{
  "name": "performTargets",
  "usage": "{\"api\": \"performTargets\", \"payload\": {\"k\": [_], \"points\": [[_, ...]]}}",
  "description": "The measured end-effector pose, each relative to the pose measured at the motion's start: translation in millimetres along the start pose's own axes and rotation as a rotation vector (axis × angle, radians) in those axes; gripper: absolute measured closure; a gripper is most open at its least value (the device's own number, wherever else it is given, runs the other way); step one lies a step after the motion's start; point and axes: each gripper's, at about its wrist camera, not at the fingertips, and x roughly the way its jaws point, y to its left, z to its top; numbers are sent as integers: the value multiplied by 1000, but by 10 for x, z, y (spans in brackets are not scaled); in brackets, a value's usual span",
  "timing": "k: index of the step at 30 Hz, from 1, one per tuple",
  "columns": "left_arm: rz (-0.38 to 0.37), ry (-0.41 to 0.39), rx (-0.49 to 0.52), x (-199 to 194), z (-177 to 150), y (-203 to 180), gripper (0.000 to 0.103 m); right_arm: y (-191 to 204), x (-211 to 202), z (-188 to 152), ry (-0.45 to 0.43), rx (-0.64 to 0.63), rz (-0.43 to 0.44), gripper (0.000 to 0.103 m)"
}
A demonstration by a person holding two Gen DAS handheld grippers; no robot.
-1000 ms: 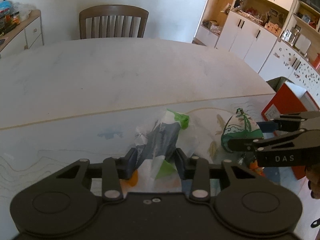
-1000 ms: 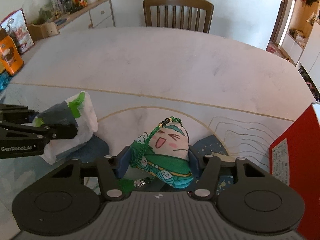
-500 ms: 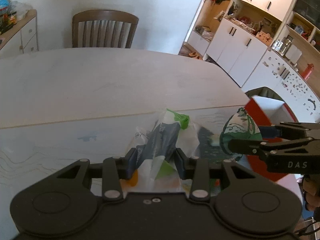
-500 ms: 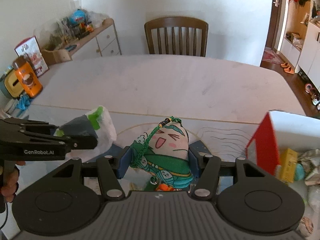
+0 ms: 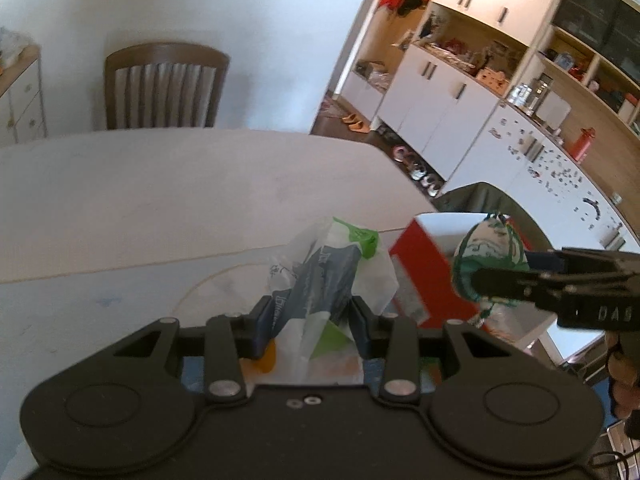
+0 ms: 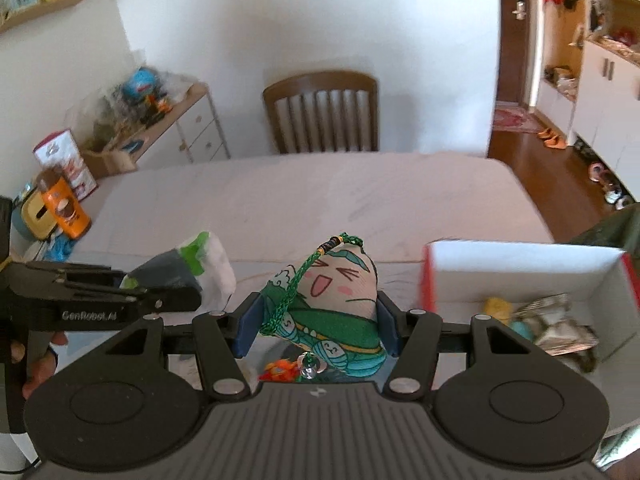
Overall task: Organize objects
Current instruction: 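Carry the plastic bag and green doll plush into the cardboard box with both tools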
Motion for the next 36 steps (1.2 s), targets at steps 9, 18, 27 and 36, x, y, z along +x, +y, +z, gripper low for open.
{"api": "performTargets", "payload": {"k": [9,18,27,36], "points": [[-51,-5,88,148,153,-691,64,-678,-371,165,-61,20,-74,45],[-69,9,149,507,262,-1397,64,-1477,-466,118,-62,62,-148,45],[-55,54,193,1011,306,-1928,64,-2151,-301,-161,-7,104,-176,45],[-22,108,238,1542,295,-2291,64,-2407,4,-525,104,84,-157,44]]}}
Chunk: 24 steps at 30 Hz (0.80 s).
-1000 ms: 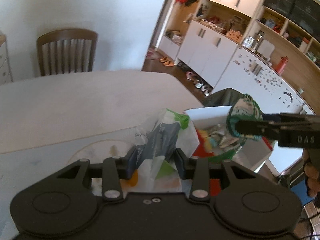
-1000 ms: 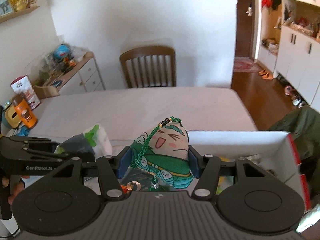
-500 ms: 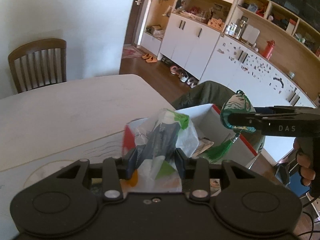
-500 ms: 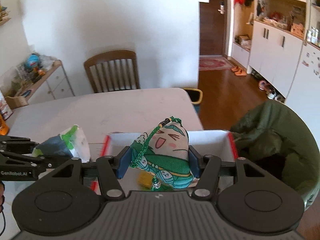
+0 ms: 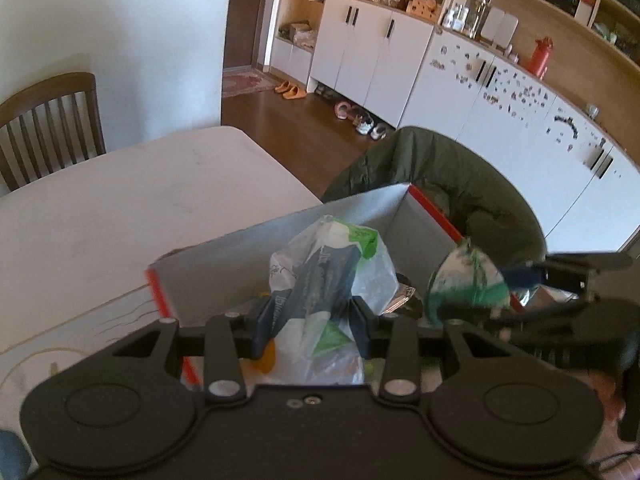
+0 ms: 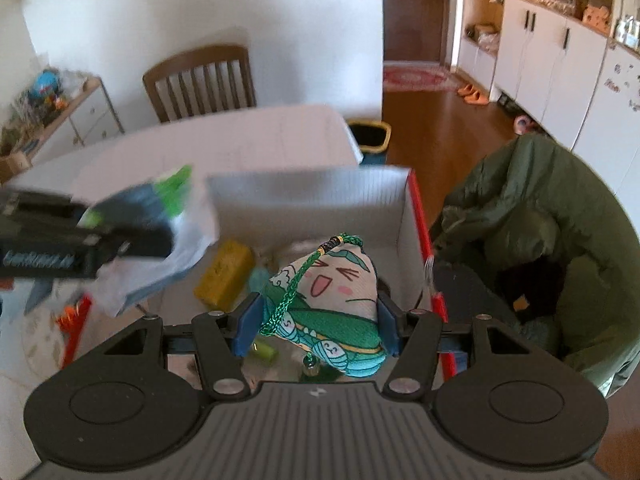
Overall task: Organize objects
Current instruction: 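Carry the plastic bag and green doll plush into the cardboard box with both tools, then open the left gripper releasing the bag while the right releases the doll plush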
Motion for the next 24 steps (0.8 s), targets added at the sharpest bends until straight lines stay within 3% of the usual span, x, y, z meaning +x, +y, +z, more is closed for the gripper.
{"api": "performTargets", "payload": {"k": [10,24], "points": [[66,63,49,514,15,-232,64,21,262,-223,100,-80,26,44],[98,160,34,911,-32,-271,63,11,450,-262,108,-134,31,42]]}}
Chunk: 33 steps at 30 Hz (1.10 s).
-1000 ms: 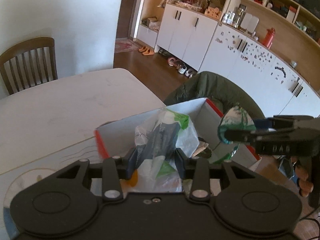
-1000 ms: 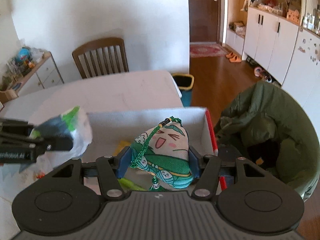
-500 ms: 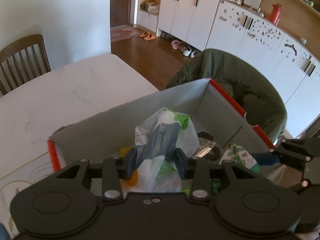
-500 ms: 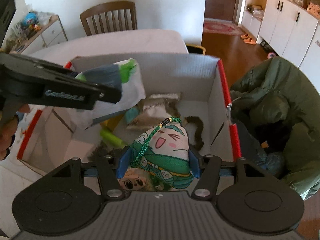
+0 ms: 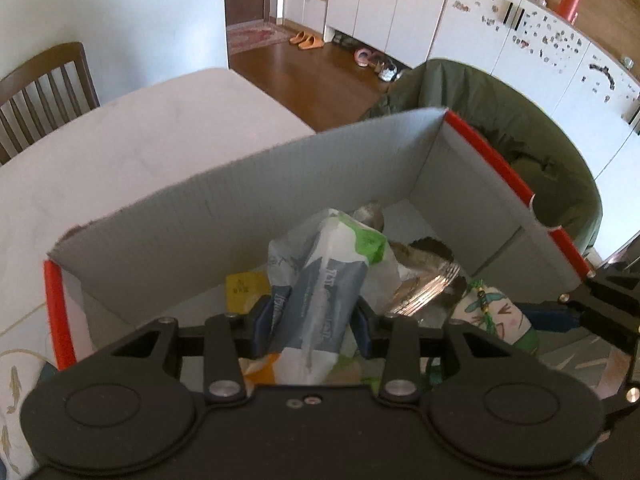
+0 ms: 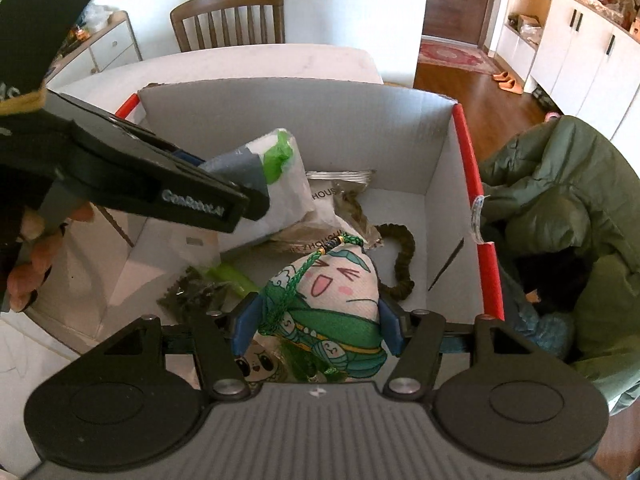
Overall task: Organize objects
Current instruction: 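Open the left gripper releasing the bag while the right releases the doll plush, then withdraw both tools from the box back over the mat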
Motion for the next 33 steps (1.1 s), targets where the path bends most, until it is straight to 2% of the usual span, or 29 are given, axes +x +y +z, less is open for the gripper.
{"api": "performTargets", "payload": {"k": [6,10,12,14,17,29,33], "points": [[2,13,-9,29,-13,9,61,-31,-21,-15,-10,7,27,40],[10,14,4,17,-15,-4,54,-46,-93,-17,-32,6,36,39],[11,12,16,11,-18,-23,53,-54,-131,-18,-40,9,38,39],[20,6,22,-7,-24,-34,49,-67,-175,-17,-53,13,33,34],[23,-18,23,-68,-30,-43,39,-106,-238,-15,-67,32,28,34],[-13,-92,-3,-380,-77,9,34,-195,-576,3,-136,103,24,34],[-32,-127,-7,-555,-122,49,30,-154,-703,14,-163,125,28,34]]}}
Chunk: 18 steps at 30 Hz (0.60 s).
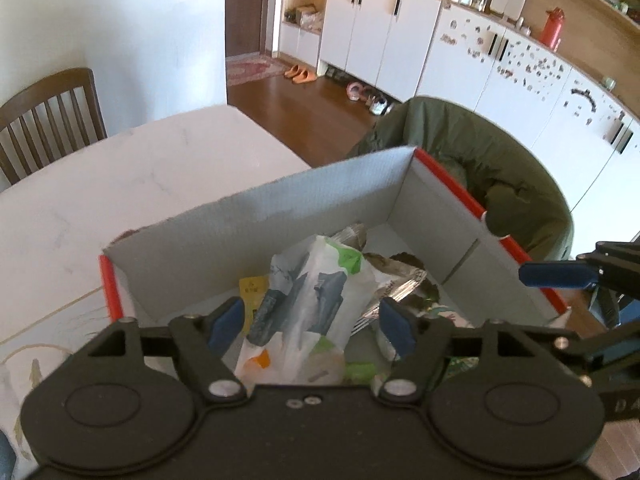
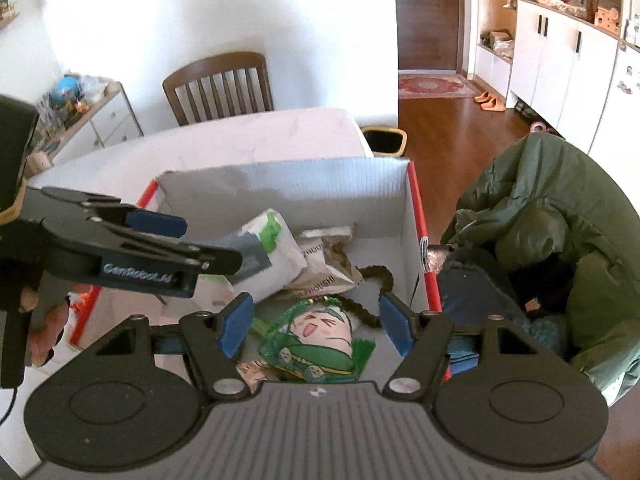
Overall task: Organize objects
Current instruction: 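Withdraw both tools from the box back over the mat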
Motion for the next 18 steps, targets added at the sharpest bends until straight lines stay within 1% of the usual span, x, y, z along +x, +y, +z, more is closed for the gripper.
{"api": "performTargets", "payload": {"k": [3,6,12,16,18], "points": [[-13,-23,-5,-137,-18,46,29,78,-104,14,-25,8,2,34],[-23,-49,-15,-298,-52,116,28,169,-199,29,-55,22,5,31],[-34,-97,-20,-609,-133,275,24,396,-326,55,-93,42,21,30],[-36,-116,-22,-778,-211,398,22,534,-379,47,-109,67,31,24],[-35,-126,-25,-859,-253,472,21,603,-393,41,-113,75,35,23]]}}
